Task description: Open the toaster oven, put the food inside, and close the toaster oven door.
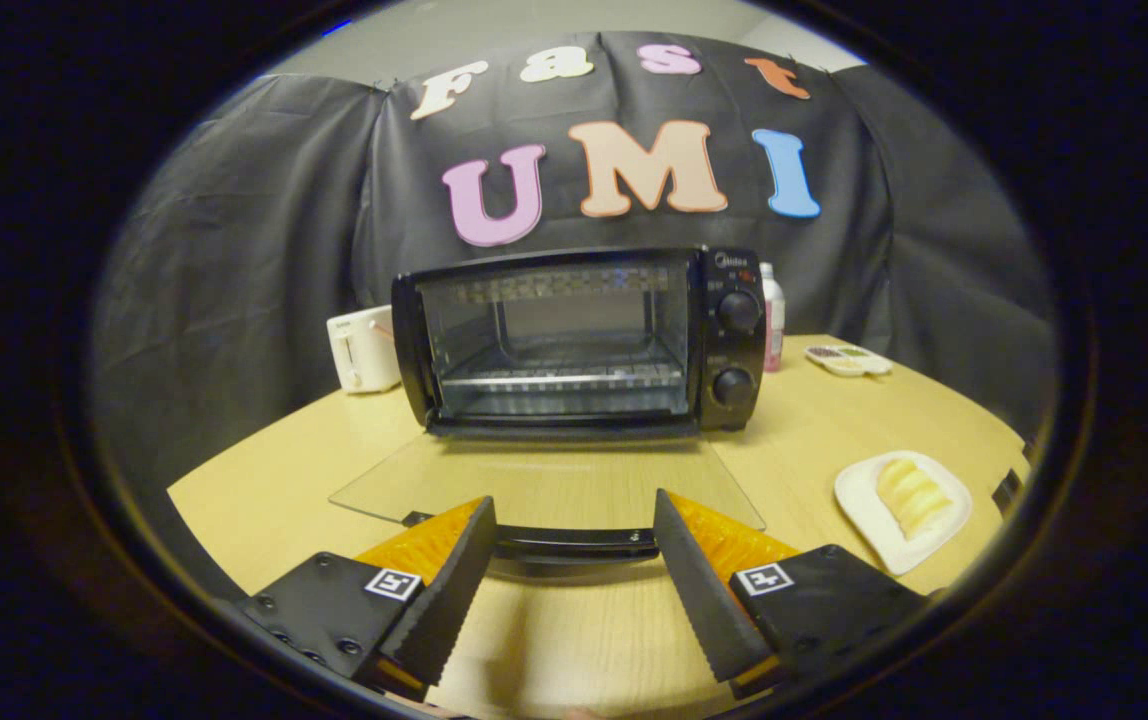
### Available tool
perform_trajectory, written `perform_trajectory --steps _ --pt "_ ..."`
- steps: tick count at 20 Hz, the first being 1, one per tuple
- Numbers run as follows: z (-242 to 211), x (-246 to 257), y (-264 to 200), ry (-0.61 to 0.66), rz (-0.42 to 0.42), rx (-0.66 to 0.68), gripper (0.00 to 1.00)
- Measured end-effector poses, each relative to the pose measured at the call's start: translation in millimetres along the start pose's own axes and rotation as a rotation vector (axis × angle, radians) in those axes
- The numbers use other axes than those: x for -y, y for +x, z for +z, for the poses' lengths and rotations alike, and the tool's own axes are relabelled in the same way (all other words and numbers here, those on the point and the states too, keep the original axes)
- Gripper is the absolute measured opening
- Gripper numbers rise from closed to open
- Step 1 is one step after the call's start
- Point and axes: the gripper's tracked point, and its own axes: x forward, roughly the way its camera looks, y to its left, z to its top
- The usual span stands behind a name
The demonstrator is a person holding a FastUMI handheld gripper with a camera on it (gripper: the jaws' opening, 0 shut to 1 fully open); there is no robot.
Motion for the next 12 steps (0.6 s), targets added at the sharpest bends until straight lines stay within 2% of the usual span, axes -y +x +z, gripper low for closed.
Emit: perform_trajectory --steps 10,12 --pt "7.6 -0.6 -3.0 -0.008 0.016 0.086 0.98" --pt "18.0 8.1 -4.8 0.042 0.025 0.109 0.98"
